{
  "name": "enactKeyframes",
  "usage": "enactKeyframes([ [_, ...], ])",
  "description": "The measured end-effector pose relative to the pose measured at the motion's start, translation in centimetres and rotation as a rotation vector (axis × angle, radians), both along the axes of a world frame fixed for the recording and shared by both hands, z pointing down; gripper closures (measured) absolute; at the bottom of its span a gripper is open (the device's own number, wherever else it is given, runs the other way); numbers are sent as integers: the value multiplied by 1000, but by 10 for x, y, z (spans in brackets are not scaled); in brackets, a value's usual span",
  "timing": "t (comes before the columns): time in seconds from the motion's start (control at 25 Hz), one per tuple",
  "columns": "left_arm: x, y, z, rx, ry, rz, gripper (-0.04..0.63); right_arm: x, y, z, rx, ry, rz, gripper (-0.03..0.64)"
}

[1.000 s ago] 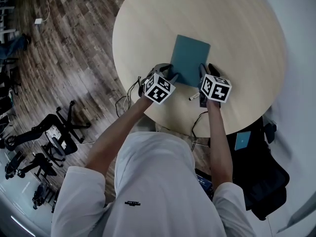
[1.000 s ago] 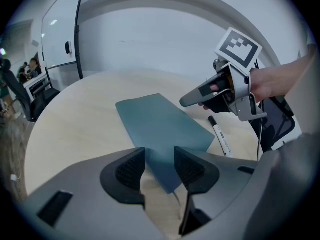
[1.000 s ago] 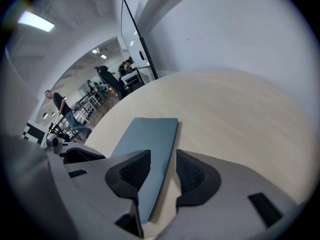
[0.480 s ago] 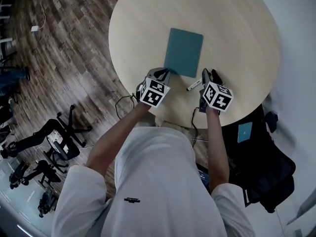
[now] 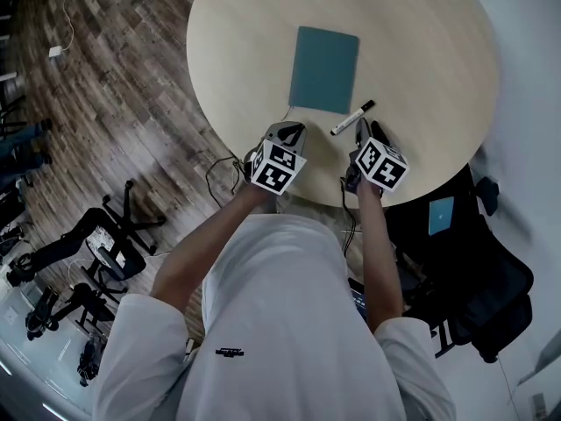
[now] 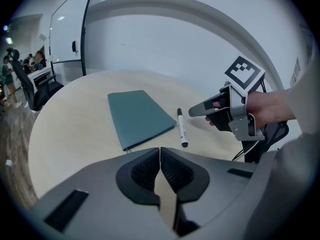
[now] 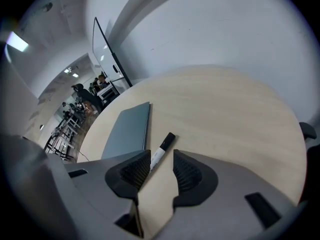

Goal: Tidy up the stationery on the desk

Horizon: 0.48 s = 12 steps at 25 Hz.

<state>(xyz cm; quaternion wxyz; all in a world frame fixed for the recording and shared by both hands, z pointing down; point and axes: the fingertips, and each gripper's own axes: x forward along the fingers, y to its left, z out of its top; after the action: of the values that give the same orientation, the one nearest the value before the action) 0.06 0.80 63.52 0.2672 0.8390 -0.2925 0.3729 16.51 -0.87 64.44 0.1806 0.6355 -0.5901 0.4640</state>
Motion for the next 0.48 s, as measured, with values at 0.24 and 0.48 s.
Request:
enactKeyframes([
  [0.24, -3, 21, 5, -23, 2, 10, 571, -29, 4, 16, -19, -78, 20, 463],
  [0.48, -14, 33, 7, -34, -7, 15, 571, -51, 2, 31, -106, -1, 5, 463],
])
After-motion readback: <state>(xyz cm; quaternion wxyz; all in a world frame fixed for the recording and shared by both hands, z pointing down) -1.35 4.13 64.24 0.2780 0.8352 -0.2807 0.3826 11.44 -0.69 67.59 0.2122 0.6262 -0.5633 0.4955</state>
